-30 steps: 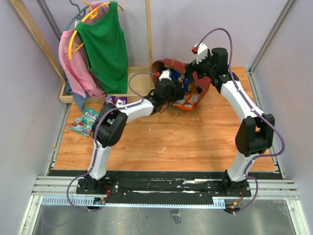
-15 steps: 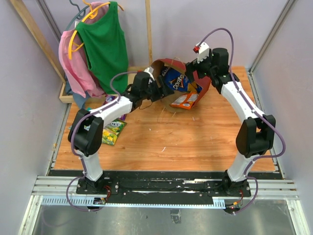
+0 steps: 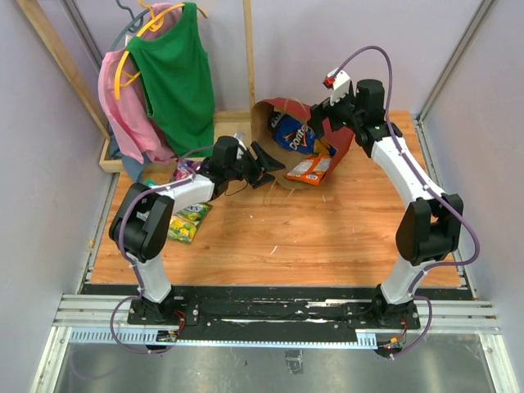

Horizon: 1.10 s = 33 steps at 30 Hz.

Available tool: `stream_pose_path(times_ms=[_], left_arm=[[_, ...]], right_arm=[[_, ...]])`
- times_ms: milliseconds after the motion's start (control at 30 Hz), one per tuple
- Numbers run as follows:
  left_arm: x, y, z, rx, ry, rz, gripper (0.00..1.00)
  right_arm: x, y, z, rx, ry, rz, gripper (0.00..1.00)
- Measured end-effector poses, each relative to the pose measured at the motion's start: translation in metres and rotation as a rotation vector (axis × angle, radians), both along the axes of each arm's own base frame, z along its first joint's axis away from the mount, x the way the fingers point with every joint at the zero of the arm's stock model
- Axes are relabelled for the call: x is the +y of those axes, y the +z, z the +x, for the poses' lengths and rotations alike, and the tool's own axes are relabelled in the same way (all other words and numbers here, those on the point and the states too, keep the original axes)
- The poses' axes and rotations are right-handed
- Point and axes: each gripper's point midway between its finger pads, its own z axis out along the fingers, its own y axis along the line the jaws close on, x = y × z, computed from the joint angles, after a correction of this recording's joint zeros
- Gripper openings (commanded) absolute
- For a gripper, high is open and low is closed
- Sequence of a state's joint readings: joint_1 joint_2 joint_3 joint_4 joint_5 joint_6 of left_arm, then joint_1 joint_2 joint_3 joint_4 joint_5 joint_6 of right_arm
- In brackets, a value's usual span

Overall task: Take the snacks out of the paper bag
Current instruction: Adjust the paper bag at the center of the board.

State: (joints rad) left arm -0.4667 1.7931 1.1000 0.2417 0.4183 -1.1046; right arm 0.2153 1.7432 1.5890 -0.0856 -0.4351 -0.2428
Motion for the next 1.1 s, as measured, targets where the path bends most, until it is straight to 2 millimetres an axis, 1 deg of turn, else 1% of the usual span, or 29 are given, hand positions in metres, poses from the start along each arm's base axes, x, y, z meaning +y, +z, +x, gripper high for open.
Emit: stream_pose_path(times_ms=[100,267,300,367,433,500,567,633,767,867,1100], left_arm=[[-0.005,0.0,0.001,0.026,0.006,-0.061,0.65],[-0.015,-0.022,0.002,0.1,0.009,-0.104,0.62],[-0.018,-0.027,0.0,0.117,0.006,-0.104,0.62],[-0.028,-0.031,-0.002,0.129,-0.009,-0.103,0.58],[-0.042,-0.029,-0.003,0.127,-0.03,-0.104,0.53],[-0.055,-0.023,-0.002,0.112,-0.053,-0.111,0.47],[-0.067,-0.016,-0.001,0.095,-0.071,-0.12,0.45],[-0.074,-0.016,0.0,0.09,-0.08,-0.121,0.45],[-0.074,-0.029,0.003,0.111,-0.065,-0.099,0.43],[-0.07,-0.04,0.004,0.138,-0.047,-0.073,0.43],[-0.066,-0.052,0.006,0.162,-0.024,-0.044,0.43]], right_arm=[[0.0,0.0,0.0,0.0,0.002,0.001,0.98],[0.002,0.001,0.0,-0.005,0.009,0.005,0.98],[0.002,0.001,0.0,-0.005,0.01,0.005,0.98],[0.002,0.001,0.0,-0.005,0.01,0.005,0.98],[0.002,0.001,0.0,-0.004,0.01,0.005,0.98],[0.002,0.0,0.0,-0.004,0.01,0.004,0.98],[0.002,-0.001,-0.001,-0.002,0.01,0.003,0.98],[0.001,-0.002,-0.001,-0.002,0.011,-0.001,0.98],[0.001,0.0,-0.002,-0.01,0.014,-0.008,0.98],[0.0,0.003,-0.003,-0.019,0.015,-0.01,0.98],[0.0,0.004,-0.003,-0.021,0.015,-0.01,0.98]])
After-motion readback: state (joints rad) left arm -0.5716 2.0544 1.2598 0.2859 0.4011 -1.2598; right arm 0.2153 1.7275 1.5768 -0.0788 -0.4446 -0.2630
